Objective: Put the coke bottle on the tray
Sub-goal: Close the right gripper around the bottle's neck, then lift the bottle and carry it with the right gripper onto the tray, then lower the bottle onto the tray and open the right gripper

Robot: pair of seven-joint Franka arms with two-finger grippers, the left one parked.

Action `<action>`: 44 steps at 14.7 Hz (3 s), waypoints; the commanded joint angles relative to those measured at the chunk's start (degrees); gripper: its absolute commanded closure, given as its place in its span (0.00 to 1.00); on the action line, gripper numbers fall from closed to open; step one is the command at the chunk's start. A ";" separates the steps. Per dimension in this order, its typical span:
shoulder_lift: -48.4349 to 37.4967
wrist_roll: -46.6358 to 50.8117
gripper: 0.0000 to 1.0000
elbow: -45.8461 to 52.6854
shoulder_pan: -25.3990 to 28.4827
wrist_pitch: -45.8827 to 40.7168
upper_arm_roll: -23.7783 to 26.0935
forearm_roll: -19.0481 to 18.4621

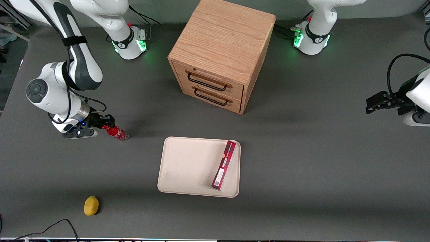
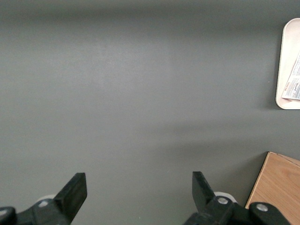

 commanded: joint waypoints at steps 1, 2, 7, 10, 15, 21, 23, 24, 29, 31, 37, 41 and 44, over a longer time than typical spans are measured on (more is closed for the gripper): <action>-1.77 0.92 1.00 -1.35 -0.04 0.50 0.73 -3.08; -2.56 0.92 1.00 -1.26 -0.04 -1.24 0.73 -3.08; -9.76 0.39 1.00 7.67 -0.65 -21.76 0.65 -3.08; -9.16 0.30 1.00 22.51 -0.91 -38.91 -0.06 -2.91; 1.01 1.00 1.00 49.31 -0.57 -58.01 0.03 -2.56; 19.55 20.64 1.00 65.15 9.69 -55.67 0.91 -2.91; 25.88 29.18 1.00 68.87 15.40 -50.78 0.38 -3.17; 28.09 32.17 1.00 68.88 17.17 -46.65 0.30 -3.26; 37.33 38.88 1.00 68.97 25.53 -28.98 -5.58 -4.23; 39.61 39.41 1.00 68.97 26.68 -25.36 -6.47 -4.31; 42.00 39.67 0.84 68.53 27.56 -21.03 -7.79 -4.31; 40.86 39.76 0.00 68.00 27.04 -21.30 -7.79 -4.14; 32.02 39.50 0.00 57.51 25.64 -22.26 -7.44 -3.96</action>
